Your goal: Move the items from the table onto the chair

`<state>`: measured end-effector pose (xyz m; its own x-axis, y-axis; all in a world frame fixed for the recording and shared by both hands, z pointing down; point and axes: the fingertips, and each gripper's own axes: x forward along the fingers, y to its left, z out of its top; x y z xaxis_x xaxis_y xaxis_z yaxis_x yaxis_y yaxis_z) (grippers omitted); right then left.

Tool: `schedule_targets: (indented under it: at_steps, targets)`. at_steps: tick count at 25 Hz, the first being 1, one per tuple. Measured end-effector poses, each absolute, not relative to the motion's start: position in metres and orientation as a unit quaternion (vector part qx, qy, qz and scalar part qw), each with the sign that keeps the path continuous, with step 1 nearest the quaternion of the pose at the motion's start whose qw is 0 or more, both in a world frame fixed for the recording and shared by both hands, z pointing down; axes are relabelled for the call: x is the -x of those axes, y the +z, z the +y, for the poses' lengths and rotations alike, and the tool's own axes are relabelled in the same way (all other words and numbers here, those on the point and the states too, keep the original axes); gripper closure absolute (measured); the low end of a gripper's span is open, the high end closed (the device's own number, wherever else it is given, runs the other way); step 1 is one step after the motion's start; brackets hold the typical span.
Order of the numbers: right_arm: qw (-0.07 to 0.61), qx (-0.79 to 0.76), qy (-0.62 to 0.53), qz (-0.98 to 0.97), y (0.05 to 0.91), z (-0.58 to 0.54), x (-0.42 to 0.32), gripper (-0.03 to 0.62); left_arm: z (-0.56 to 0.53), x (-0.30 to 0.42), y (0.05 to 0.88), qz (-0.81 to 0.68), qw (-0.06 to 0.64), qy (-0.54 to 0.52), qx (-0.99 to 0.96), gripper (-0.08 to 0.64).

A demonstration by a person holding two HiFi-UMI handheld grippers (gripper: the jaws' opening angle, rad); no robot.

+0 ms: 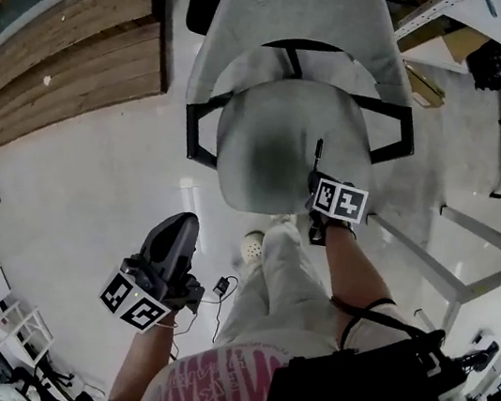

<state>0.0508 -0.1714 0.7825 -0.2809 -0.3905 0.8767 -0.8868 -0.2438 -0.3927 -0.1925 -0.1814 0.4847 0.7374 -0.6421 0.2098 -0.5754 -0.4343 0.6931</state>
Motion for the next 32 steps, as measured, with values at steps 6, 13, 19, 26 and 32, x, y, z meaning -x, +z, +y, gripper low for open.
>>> schedule_targets:
  at_steps: [6,13,19,26,32]
  targets:
    - [0.234,-0.545,0.586,-0.552,0.804,-0.169,-0.040,0.541,-0.181,0.173,0.508,-0.337,0.412,-0.023,-0.846,0.551]
    - [0.241,-0.548,0.586,-0.546,0.814,-0.169,-0.043,0.540,-0.178,0.153,0.514,-0.324,0.429,-0.010,-0.843,0.551]
    - [0.210,-0.576,0.580,-0.537,0.792,-0.169,-0.061,0.443,-0.165,0.147,0.501,-0.300,0.417,-0.008,-0.858,0.551]
    - [-0.012,-0.580,0.571,-0.580,0.676,-0.185,-0.096,0.449,-0.159,0.142,0.442,-0.269,0.338,-0.039,-0.901,0.551]
    - [-0.159,-0.490,0.534,-0.670,0.508,-0.161,-0.062,0.580,-0.150,0.150,0.392,-0.278,0.298,-0.057,-0.912,0.551]
